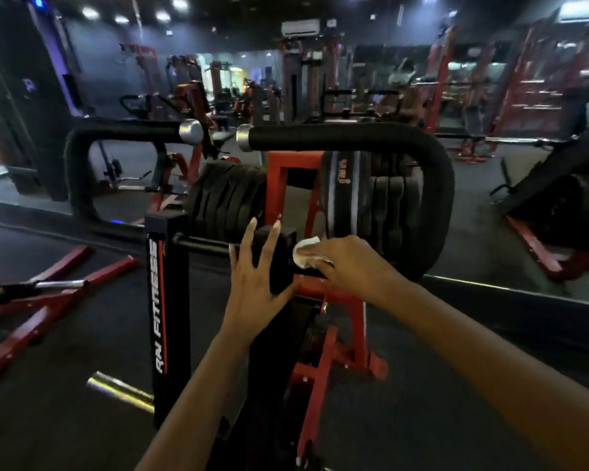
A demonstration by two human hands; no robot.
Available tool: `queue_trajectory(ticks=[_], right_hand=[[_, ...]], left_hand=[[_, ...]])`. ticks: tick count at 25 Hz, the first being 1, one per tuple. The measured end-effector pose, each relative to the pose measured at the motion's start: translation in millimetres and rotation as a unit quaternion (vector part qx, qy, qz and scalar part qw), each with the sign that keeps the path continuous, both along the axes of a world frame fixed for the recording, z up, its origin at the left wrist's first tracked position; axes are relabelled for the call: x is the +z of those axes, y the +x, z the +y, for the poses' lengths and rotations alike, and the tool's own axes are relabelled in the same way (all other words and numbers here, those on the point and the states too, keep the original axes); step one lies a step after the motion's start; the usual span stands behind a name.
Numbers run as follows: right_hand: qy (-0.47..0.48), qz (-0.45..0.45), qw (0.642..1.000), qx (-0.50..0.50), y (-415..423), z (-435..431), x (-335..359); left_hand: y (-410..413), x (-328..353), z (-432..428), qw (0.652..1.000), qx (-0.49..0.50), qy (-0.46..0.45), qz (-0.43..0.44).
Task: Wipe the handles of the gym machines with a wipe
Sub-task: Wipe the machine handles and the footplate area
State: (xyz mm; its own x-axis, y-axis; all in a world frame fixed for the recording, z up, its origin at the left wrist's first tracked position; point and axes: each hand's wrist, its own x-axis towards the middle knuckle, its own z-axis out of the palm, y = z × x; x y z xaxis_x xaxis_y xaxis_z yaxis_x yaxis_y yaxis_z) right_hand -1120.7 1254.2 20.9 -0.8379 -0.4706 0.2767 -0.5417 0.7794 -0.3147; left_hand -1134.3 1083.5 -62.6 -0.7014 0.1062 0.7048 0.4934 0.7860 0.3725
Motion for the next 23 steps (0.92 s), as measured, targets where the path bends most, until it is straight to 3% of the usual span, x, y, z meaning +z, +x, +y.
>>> queue_trajectory(ticks=[4, 7, 11, 19, 23], right_hand=[[0.069, -0.029, 0.994, -0.078, 17.8, 16.8, 9.7], [0.108, -0.002, 0.988, -0.107, 22.8, 3.8, 10.0], [0.091, 0.066, 0.990, -0.086, 14.6, -35.5, -4.1], [0.136, 0.176, 0.967, -0.122, 48.0, 33.3, -16.8], [0.089, 0.214, 0.972, -0.039, 24.0, -22.9, -29.8]], left_hand=[[-12.8, -5.2, -15.7, 0.998, -0.011, -0.069, 0.002], [-19.5, -9.8, -18.2, 0.997, -0.013, -0.069, 0.022], [-21.5, -12.1, -18.5, 0.996, -0.017, -0.074, 0.039], [-24.6, -16.0, -19.2, 0.996, -0.009, -0.077, 0.042], [-24.5, -14.8, -19.2, 0.996, -0.013, -0.083, 0.038]])
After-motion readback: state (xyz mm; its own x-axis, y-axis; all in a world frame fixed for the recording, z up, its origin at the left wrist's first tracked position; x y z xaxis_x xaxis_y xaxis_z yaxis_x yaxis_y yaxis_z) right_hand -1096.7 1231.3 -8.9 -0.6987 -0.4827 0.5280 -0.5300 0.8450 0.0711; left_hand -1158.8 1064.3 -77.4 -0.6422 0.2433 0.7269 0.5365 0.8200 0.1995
